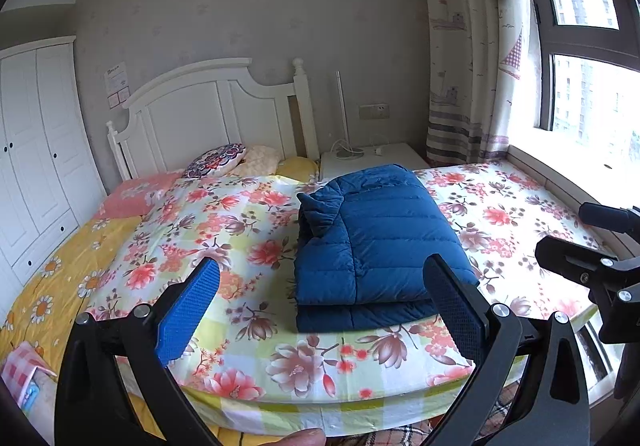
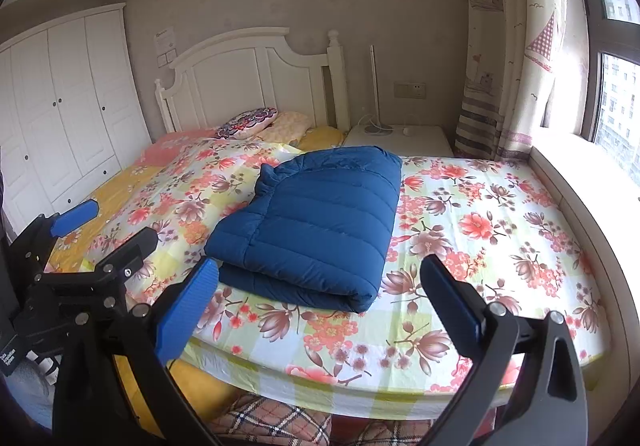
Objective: Fold large clothes
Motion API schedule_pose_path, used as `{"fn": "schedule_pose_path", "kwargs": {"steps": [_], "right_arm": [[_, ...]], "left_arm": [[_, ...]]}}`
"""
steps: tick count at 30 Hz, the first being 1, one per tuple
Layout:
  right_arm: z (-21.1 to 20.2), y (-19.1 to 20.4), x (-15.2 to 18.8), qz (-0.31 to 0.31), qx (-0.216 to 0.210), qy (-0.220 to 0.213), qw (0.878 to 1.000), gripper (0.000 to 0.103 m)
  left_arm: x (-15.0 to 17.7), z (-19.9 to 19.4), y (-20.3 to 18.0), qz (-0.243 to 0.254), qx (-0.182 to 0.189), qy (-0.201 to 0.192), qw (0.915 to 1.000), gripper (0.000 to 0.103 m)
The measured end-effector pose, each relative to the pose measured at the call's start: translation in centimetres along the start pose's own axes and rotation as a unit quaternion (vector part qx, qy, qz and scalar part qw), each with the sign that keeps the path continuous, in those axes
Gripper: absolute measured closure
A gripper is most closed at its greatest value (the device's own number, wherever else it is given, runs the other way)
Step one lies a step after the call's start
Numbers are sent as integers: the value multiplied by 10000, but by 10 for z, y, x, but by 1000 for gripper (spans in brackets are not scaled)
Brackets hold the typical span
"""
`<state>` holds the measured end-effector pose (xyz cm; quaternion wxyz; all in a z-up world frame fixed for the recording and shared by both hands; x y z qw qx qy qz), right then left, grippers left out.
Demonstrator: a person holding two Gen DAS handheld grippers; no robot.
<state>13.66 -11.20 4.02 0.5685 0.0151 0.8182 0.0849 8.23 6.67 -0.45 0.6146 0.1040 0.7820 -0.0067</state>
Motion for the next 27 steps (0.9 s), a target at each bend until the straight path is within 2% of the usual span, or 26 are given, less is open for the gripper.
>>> {"fn": "schedule_pose_path", "kwargs": {"steps": [14,18,27], "right_arm": [[-2,5,0,-140,21,-60,9999,3],[-4,6,0,-203,35,-77,9998,3],[-3,7,1,-251,32,-67,9997,3]], "left_arm": [[-6,-2,11,-197,-78,-39,9998,5],[-7,-4,13,-174,-226,-58,9996,5],[-13,-2,12,-135,-226,-83,9996,5]]}}
Point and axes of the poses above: each gripper's, at about its wrist camera, not at the fingertips, and z roughly the way its jaws point, y to its left, x to its underside, the point moved 5 cm from there along z, roughly the way its jaws point, and after that the axes turned 13 degrees about -y, right-handed, at the moved point
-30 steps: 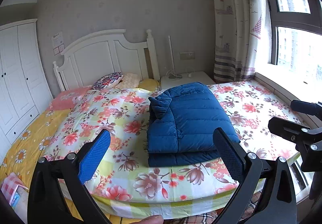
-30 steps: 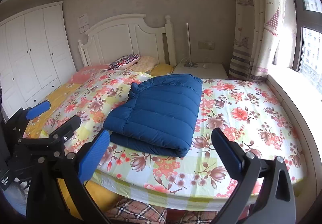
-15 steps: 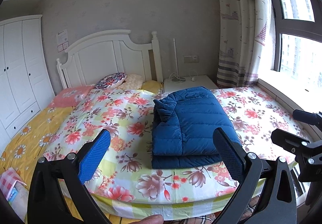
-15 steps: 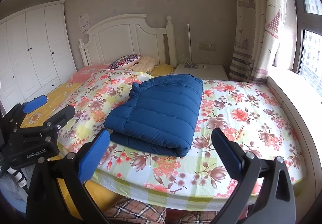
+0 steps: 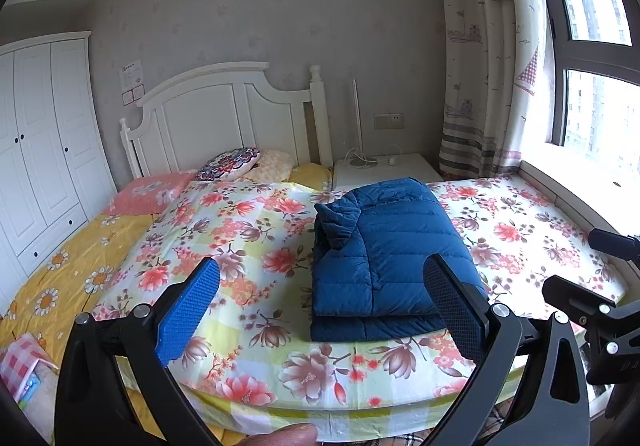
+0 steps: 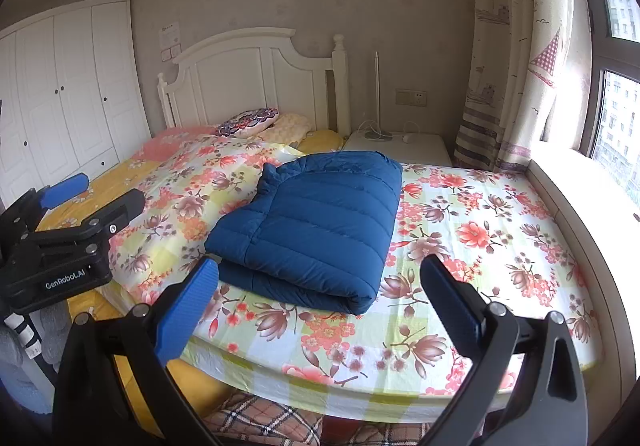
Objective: Fold large clothes
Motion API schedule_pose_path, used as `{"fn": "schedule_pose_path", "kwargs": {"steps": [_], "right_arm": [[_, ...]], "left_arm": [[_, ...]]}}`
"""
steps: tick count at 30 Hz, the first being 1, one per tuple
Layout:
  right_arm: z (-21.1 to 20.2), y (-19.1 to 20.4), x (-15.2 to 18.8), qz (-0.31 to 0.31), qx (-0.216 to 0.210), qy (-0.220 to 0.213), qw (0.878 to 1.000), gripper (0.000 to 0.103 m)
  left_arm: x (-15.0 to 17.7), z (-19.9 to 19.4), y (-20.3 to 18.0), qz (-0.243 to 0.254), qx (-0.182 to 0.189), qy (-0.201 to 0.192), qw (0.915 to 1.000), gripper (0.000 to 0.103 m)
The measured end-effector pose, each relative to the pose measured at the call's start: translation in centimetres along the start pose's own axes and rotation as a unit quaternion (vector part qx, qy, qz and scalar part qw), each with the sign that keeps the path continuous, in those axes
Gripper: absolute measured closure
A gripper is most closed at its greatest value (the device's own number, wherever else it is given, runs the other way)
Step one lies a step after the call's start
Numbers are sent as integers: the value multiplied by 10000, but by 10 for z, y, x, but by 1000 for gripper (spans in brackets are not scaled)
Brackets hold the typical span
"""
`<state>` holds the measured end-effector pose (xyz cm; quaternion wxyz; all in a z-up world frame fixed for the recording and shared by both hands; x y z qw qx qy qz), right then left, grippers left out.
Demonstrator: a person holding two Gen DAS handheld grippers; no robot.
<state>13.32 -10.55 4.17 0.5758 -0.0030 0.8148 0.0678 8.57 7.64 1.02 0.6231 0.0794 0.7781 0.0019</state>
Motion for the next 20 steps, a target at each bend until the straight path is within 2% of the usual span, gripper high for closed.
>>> {"fn": "schedule_pose_path", "kwargs": {"steps": [6,10,13,17,20], "right_arm": [[6,0,4,-87,-8,73,9999,3],[17,-2,9,-179,-7,129,9998,3],[34,-11,13,-148,38,206,9997,3],[69,-26,18,10,14,376,9993,3],[99,-50,17,186,-22,513,9985,3]], "left_arm": [[1,8,-3,-70,44,-6,10000,5],[2,27,-8,-199,223,-81,9995,5],[3,48,-13,-159,78,-156,9997,5],[10,92,-15,-207,321,227,9990,5],[26,150,19,-581,240,854,9944,5]]}}
Point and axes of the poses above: each gripper's, at about its wrist camera, not at the fingertips, and z roughly the way its jaws point, y to its left, x to its underside, the point moved 5 cm from there along z, roughly the way its jaws point, and after that the axes turned 13 degrees about -y, right-handed, at the moved point
